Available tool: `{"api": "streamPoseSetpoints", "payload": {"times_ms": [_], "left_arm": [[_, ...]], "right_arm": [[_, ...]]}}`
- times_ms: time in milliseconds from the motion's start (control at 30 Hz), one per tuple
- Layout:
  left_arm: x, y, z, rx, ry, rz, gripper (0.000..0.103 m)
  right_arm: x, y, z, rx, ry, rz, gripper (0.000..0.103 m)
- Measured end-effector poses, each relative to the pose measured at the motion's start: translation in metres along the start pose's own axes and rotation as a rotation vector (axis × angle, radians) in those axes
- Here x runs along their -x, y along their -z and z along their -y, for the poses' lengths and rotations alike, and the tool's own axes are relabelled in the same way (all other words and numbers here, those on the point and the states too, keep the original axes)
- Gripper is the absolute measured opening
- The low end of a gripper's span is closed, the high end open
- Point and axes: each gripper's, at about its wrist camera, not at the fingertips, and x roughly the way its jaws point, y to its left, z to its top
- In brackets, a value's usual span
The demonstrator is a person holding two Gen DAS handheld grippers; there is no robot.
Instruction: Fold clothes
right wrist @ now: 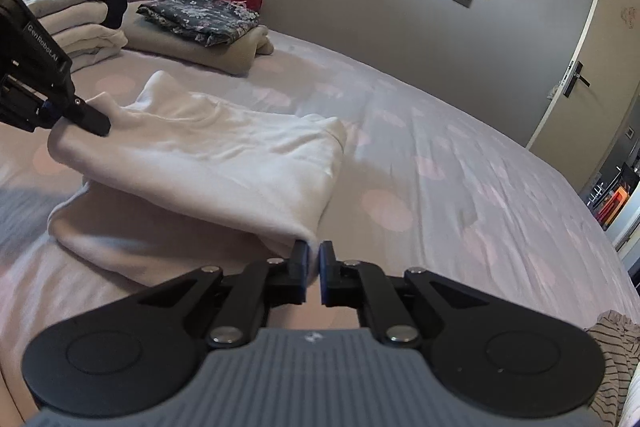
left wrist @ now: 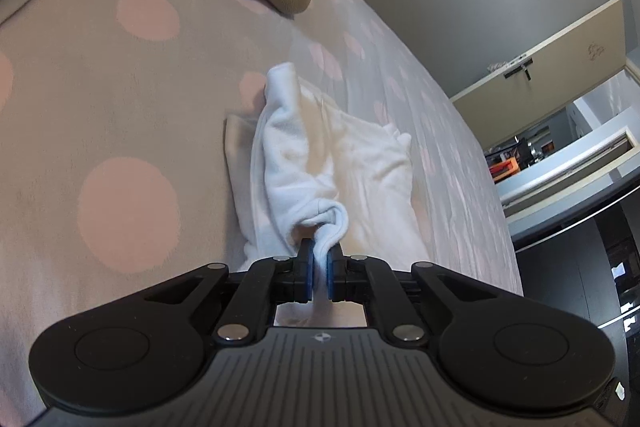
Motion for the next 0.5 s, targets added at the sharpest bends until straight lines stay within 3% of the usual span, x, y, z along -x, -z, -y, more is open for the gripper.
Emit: {"api": "streamPoseSetpoints", "payload": {"times_ms": [300,500], "left_arm": [[-0.024,0.01,0.011,-0.118,-0.162,-0.165,0.004],[-0.031,0.015,0.007,-0.134,-0.219,-0.218,0.005]], "right_arm": [[-0.028,0.012,-0.004,-0.021,-0.059,-0.177,0.006],[-0.042,0.018,0.006,-0.098,-0.131,-0.277,0.007]]}}
